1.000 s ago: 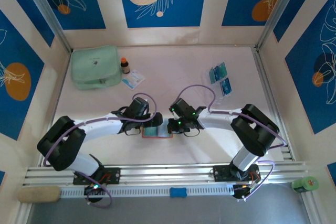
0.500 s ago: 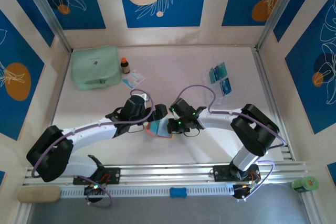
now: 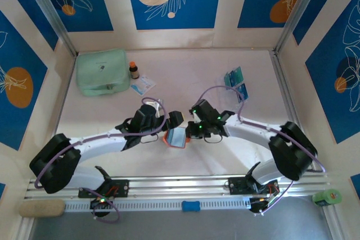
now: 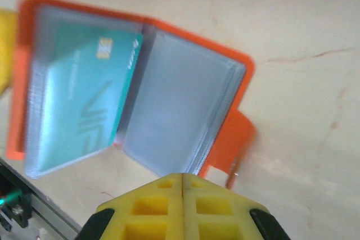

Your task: Put the credit cards into the card holder

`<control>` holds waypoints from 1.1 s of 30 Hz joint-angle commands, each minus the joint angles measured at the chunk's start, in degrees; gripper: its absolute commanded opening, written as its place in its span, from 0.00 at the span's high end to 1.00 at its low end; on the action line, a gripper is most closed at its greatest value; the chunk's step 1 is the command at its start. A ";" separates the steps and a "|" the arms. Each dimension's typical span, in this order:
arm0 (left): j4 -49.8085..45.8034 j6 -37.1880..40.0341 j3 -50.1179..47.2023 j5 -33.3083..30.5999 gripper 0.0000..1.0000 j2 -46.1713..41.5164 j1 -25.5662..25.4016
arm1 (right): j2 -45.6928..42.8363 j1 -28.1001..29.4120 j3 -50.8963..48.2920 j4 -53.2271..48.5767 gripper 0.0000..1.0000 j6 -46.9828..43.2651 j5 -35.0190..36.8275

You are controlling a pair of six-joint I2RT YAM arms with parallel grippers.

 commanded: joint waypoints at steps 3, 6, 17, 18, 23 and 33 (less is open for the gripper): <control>3.54 -1.09 -0.82 1.15 0.00 1.08 -1.08 | -1.78 -3.62 -1.08 -4.41 0.78 -0.82 -0.98; 3.98 -1.33 -0.62 1.09 0.00 1.21 -1.53 | -1.16 -3.53 -1.90 -2.92 0.68 -0.16 -2.38; 4.84 -1.73 -0.35 0.67 0.00 1.89 -2.68 | 6.27 -1.37 -1.61 0.89 0.67 1.55 -1.88; 4.90 -1.77 -0.41 0.67 0.00 2.15 -2.84 | 6.78 -1.54 -1.46 1.05 0.68 1.40 -1.58; 5.83 -2.33 -0.59 0.50 0.00 2.72 -3.92 | 7.38 -3.42 -1.38 1.88 0.84 0.54 -1.47; 13.32 -4.77 -0.06 -1.63 0.00 10.05 -8.58 | 7.54 -7.27 0.00 3.84 0.91 -2.61 -5.06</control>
